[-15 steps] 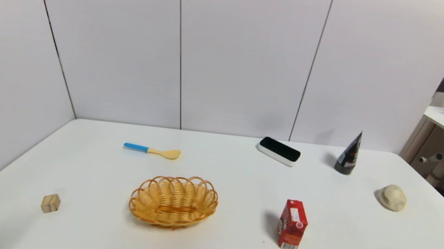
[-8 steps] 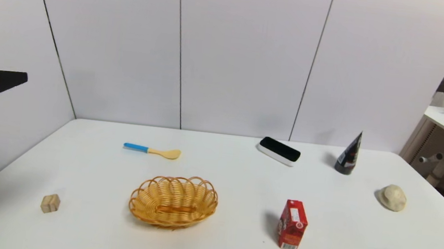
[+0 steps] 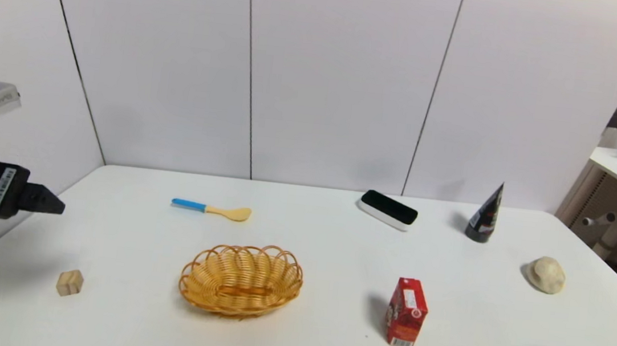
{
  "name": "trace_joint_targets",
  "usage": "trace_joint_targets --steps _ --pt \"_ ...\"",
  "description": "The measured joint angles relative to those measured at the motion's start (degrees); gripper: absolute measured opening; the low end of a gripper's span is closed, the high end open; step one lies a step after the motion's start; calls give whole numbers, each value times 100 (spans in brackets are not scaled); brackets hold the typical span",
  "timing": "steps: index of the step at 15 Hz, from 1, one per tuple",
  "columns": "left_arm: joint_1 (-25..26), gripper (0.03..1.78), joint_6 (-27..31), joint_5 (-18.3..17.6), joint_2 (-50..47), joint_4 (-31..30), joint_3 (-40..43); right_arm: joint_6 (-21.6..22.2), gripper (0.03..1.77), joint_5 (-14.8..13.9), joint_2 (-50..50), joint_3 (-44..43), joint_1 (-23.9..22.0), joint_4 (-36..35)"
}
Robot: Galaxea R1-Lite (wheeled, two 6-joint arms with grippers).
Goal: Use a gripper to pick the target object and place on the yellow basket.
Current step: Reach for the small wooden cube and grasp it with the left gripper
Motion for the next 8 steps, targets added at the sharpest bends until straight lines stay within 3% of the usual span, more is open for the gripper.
trace_joint_targets --steps 3,8 --pt "11 169 -547 -9 446 535 -11 0 170 0 0 0 0 -2" --pt "6 169 -1785 -4 1093 579 22 -2 170 -2 0 0 0 0"
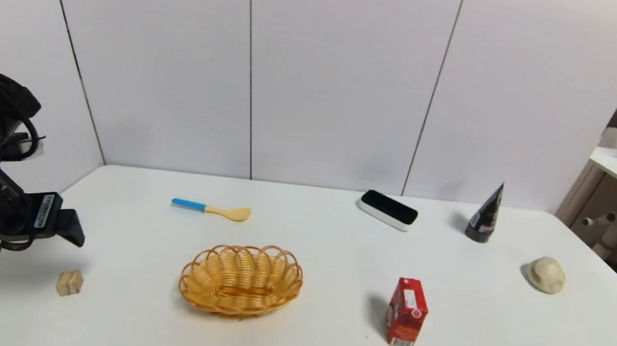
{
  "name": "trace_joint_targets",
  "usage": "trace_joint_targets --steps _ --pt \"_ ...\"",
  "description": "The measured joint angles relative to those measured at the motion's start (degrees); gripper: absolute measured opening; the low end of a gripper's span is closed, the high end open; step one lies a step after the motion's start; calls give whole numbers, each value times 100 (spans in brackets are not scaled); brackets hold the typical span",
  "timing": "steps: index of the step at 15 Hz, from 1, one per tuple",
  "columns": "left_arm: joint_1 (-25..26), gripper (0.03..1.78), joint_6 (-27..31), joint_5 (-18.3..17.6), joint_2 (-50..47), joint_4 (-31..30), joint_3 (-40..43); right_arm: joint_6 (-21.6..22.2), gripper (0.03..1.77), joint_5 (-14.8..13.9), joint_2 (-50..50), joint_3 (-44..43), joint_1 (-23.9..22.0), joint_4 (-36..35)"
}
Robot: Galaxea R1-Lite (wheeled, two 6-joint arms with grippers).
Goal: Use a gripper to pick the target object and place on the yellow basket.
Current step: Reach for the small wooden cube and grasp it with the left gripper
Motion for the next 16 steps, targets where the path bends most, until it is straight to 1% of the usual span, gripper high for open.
trace_joint_targets --steps 2,3,10,16 --pt "0 169 -540 0 221 0 41 2 170 2 0 0 0 -2" --pt "0 169 -692 -2 329 -4 91 2 170 2 0 0 0 -2" --pt "10 169 -719 15 952 -99 232 0 170 2 0 0 0 0" --pt "32 169 -741 15 1365 -477 199 0 170 0 0 0 0 -2"
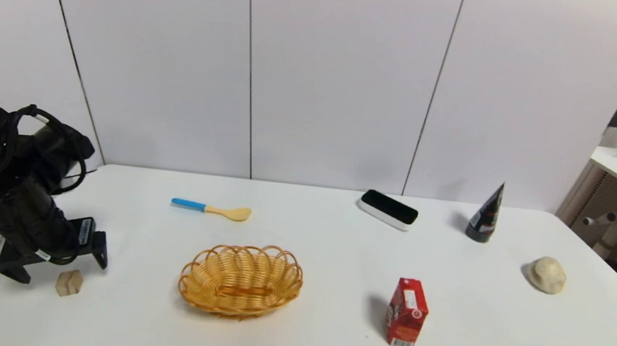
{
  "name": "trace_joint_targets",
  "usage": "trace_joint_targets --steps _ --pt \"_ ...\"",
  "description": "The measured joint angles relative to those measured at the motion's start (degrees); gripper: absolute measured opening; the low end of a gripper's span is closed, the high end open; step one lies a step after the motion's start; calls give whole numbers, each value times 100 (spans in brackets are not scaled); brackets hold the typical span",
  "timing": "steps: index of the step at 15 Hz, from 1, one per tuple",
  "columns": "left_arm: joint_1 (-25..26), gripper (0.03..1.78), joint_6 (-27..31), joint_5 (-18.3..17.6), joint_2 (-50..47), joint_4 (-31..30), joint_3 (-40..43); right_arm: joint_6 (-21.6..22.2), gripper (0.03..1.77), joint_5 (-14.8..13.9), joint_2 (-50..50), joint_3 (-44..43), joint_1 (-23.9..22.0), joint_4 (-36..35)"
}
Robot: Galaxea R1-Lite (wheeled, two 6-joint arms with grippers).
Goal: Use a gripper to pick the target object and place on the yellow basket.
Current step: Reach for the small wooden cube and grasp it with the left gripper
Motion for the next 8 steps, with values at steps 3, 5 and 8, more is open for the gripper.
trace_joint_targets --steps 3,5,8 --pt "69 169 -9 -2 127 -15 -22 2 170 2 0 0 0 0" --pt "106 169 -6 -2 195 -20 -22 0 170 2 0 0 0 2" --pt "117 169 -9 -12 278 -20 -22 2 170 2 0 0 0 2"
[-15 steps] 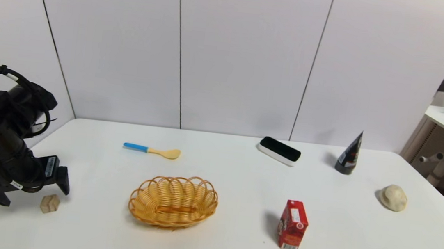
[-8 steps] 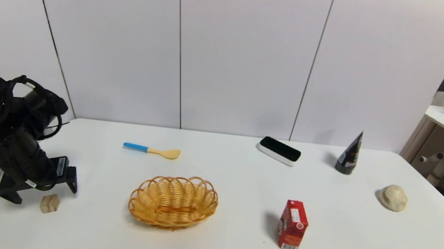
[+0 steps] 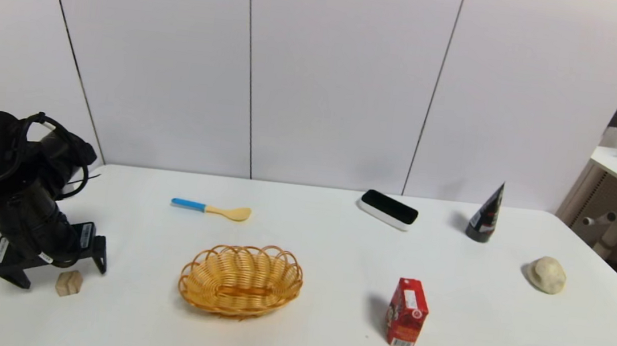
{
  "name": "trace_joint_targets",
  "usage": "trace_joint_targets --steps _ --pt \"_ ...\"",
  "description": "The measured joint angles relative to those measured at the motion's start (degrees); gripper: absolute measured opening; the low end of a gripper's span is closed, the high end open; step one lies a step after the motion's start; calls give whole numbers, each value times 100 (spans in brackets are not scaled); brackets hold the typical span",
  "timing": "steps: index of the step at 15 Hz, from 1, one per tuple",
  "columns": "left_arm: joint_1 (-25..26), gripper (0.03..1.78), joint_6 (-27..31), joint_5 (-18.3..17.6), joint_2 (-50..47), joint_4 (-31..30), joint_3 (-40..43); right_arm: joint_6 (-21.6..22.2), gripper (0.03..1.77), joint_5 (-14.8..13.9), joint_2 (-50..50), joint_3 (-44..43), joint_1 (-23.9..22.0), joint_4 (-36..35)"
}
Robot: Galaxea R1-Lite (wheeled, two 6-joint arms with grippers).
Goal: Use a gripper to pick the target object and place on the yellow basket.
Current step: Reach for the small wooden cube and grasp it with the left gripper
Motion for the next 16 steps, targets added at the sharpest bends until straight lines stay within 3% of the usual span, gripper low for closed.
trace_joint_targets --steps 16 --pt "18 169 -85 -43 265 -99 9 0 170 -5 0 0 0 -2"
